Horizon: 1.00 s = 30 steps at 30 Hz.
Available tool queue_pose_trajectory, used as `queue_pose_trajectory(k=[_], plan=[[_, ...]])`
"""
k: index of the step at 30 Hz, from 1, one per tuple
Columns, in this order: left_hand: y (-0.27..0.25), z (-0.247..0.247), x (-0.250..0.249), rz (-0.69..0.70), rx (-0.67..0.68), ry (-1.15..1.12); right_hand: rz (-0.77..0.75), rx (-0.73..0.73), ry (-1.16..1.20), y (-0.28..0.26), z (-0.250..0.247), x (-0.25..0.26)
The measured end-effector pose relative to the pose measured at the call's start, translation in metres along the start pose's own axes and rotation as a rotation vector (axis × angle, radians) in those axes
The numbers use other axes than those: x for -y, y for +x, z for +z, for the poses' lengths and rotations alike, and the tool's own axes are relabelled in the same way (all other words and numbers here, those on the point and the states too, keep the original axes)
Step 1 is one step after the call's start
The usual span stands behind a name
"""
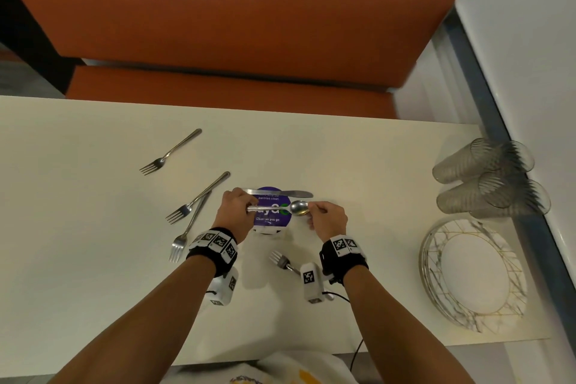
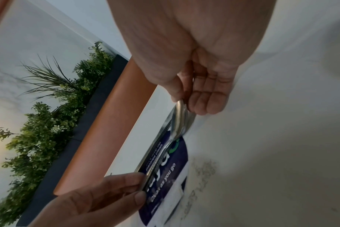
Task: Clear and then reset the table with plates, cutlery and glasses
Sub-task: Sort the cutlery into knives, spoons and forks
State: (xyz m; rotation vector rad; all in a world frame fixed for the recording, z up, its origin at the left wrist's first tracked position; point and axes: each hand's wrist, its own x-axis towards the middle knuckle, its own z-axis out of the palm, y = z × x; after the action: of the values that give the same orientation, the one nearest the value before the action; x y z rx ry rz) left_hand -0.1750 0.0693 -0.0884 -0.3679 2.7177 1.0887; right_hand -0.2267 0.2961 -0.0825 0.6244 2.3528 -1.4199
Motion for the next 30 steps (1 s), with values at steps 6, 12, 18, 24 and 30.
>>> queue_pose_trajectory(k=[6,12,18,24,30], plan=[[-0.012,-0.006,0.001,-0.008,-0.054,-0.023,0.018,-0.021,0.011,-0.011,-0.003,-0.012],[-0.037,-0.008,0.009,-0.005,-0.186,-0.039,-0.124,0.058,-0.151,-0.04,-0.001,-0.034],[-0.069,-0.005,0.019,0.005,-0.175,-0.095,-0.402,0.295,-0.424,-0.076,0.012,-0.044],[-0.094,0.0,0.027,0.013,-0.131,-0.155,-0.538,0.358,-0.803,-0.091,0.024,-0.045],[-0.113,-0.006,0.038,-0.073,-0.121,-0.341,-0.507,0.401,-0.663,-0.097,0.039,-0.032]])
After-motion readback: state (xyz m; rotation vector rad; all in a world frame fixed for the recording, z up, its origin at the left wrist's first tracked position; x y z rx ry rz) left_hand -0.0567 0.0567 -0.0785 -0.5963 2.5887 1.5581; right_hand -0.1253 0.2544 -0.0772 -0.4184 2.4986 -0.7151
